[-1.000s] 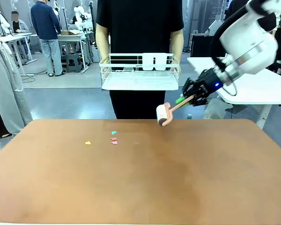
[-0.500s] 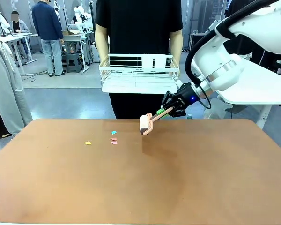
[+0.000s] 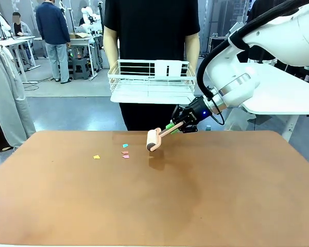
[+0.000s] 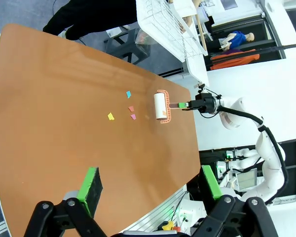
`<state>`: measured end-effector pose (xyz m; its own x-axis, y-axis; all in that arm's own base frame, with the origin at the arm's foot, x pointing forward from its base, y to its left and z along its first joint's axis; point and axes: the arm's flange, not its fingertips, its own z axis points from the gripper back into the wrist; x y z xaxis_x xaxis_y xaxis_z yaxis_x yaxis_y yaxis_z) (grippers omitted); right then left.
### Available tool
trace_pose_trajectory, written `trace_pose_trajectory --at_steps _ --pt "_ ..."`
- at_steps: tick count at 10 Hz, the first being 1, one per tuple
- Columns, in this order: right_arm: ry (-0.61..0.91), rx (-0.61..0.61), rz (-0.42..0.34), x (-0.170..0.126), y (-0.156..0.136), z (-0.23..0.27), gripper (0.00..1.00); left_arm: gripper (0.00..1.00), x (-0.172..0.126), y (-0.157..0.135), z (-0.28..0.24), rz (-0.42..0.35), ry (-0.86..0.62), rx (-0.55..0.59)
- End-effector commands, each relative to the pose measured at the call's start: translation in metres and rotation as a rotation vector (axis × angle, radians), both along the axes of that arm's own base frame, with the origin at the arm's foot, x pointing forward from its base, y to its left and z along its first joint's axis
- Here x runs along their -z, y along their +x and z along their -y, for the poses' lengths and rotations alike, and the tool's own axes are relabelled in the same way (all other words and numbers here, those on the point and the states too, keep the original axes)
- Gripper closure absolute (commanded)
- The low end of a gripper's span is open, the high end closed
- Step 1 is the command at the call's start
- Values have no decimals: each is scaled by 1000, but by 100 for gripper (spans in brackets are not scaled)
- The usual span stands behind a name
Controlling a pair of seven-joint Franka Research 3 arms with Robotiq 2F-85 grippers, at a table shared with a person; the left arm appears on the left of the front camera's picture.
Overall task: Clean the table.
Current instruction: Clean the table with the Lint Roller when the human lifts the Dish drying rack.
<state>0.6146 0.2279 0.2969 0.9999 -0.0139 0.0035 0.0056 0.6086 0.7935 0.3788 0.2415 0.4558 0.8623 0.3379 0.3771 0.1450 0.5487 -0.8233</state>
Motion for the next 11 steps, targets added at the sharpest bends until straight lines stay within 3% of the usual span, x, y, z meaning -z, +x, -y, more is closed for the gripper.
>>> trace_pose_trajectory --at_steps 1,7,11 --pt "-13 16 -12 8 -3 -14 79 0 -1 -2 -2 13 -15 0" --pt "-72 -12 -89 54 3 -52 79 0 -1 -2 -2 13 -15 0" --pt "-32 -48 -99 60 0 -95 79 0 -1 -2 -2 13 -15 0"
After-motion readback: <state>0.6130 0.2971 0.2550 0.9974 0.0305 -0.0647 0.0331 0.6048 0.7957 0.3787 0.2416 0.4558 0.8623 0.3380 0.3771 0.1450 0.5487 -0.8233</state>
